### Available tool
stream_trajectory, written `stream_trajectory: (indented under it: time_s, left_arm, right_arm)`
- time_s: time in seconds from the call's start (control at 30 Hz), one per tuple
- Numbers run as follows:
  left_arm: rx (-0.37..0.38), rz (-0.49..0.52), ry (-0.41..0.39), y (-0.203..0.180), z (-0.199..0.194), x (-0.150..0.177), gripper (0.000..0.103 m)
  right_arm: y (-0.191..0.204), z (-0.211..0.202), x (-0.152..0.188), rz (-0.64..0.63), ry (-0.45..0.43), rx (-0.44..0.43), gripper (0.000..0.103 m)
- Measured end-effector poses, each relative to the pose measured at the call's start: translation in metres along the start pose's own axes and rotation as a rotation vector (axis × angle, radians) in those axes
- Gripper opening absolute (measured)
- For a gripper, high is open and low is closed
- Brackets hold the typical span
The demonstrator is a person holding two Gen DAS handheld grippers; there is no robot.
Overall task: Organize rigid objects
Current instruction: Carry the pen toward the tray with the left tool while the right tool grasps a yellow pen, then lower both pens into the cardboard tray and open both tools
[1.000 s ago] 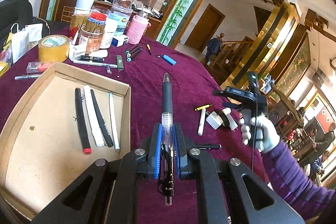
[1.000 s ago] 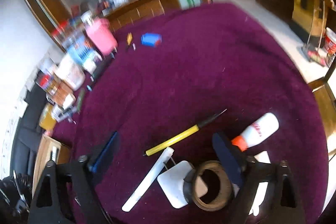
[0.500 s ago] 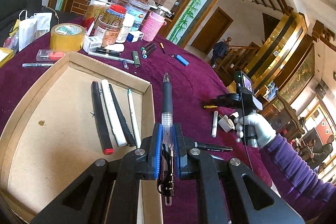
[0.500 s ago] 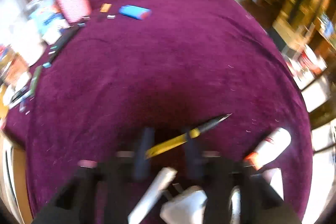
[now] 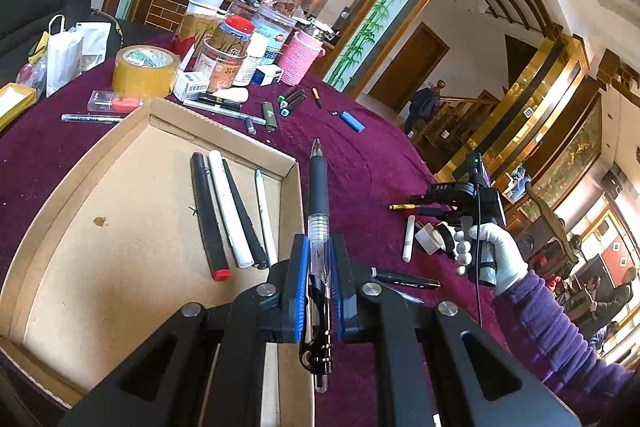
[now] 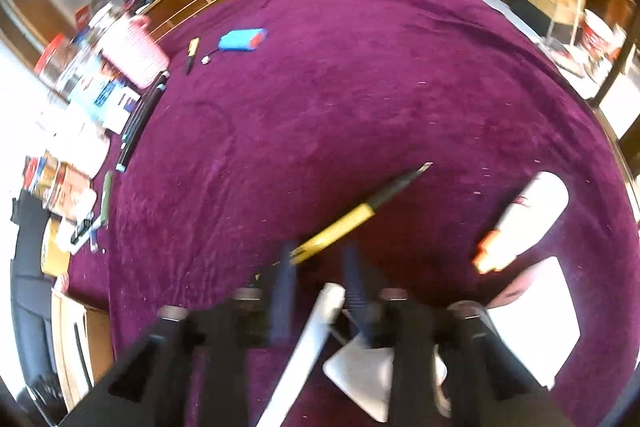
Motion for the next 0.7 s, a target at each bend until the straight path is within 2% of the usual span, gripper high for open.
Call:
stream_trajectory:
  time_s: [0.03, 0.27, 0.33, 0.47, 0.5, 0.6, 0.7]
  left_arm:
    - [0.004, 0.001, 0.003, 0.000, 0.002, 0.000, 0.011]
    - [0.022, 0.000, 0.017, 0.006, 0.010, 0.002, 0.011]
    - [0.022, -0.008, 0.016, 0.011, 0.011, 0.003, 0.011]
    - [0.026, -0.032, 0.022, 0.023, 0.013, 0.004, 0.011]
    - [0.025, -0.037, 0.024, 0.026, 0.014, 0.004, 0.011]
    - [0.019, -0.043, 0.023, 0.032, 0.010, 0.005, 0.011]
    - [0.006, -0.054, 0.017, 0.040, 0.005, 0.004, 0.011]
  right_arm:
    - [-0.002, -0.001, -0.001, 0.010, -0.002, 0.001, 0.059]
    - [-0.001, 0.016, -0.009, 0.071, 0.042, 0.048, 0.061]
    - [0.011, 0.021, -0.010, 0.041, 0.020, 0.098, 0.059]
    - [0.048, 0.034, -0.004, -0.149, -0.046, 0.223, 0.028]
    - [0.050, 0.035, -0.004, -0.164, -0.056, 0.227, 0.026]
    - [0.047, 0.034, -0.006, -0.158, -0.059, 0.194, 0.011]
    - [0.032, 0.026, -0.006, -0.099, -0.034, 0.085, 0.008]
Point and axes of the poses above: each gripper's, at about its wrist camera, not at the fingertips, and z roughly the way its jaws point, y to its left, x to its underside, the point moved 3 cm from there along z, roughly the way its jaws point, and after that the axes turned 3 degrees about z, right-handed, at the moved point
